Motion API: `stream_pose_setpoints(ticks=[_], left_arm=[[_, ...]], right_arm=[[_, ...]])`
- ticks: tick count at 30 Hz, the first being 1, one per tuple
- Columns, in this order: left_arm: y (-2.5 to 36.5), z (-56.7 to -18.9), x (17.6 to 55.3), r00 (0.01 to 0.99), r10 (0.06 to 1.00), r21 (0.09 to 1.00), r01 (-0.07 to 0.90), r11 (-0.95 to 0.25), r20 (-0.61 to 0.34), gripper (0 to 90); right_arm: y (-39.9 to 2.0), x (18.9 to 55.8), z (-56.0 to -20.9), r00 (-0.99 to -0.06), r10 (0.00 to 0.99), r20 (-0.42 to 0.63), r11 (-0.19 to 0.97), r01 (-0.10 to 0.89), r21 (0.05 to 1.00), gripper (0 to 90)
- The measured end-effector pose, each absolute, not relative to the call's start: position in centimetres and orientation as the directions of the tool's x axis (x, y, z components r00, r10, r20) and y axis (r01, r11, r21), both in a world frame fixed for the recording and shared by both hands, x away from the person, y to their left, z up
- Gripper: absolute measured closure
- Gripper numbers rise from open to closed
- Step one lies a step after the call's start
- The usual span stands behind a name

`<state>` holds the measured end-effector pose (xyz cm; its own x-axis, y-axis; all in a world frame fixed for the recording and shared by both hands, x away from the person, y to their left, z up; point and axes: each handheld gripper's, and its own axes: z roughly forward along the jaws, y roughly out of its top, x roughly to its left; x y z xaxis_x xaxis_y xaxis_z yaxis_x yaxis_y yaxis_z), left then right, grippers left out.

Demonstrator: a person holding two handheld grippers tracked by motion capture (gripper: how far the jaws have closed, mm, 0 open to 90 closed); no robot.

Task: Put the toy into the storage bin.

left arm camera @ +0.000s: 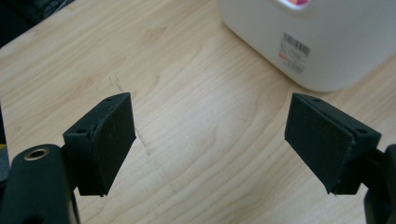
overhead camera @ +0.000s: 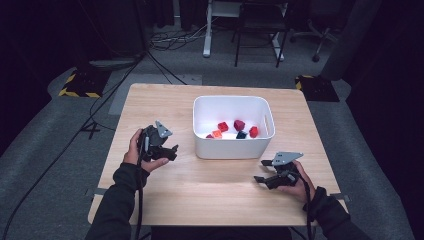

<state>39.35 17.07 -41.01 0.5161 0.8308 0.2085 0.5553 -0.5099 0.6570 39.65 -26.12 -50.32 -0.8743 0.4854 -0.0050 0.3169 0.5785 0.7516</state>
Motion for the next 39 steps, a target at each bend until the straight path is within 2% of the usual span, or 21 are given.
stream_pose_setpoints(ticks=[18,34,39], left_arm=[[18.0,-44.0,35.1,0.575,0.775,0.569,0.557,-0.605,0.261,17.0],[20.0,-46.9,31.9,0.581,0.797,0.604,0.580,-0.547,0.164,16.5],[20.8,-47.7,31.0,0.572,0.804,0.589,0.598,-0.544,0.162,16.4]], right_arm=[[-26.1,39.6,-50.3,-0.874,0.486,-0.005,0.578,0.317,0.751,27.0],[-26.1,39.7,-50.3,-0.872,0.490,-0.005,0.577,0.320,0.751,26.9],[-26.1,39.7,-50.3,-0.872,0.490,-0.005,0.577,0.320,0.751,26.9]])
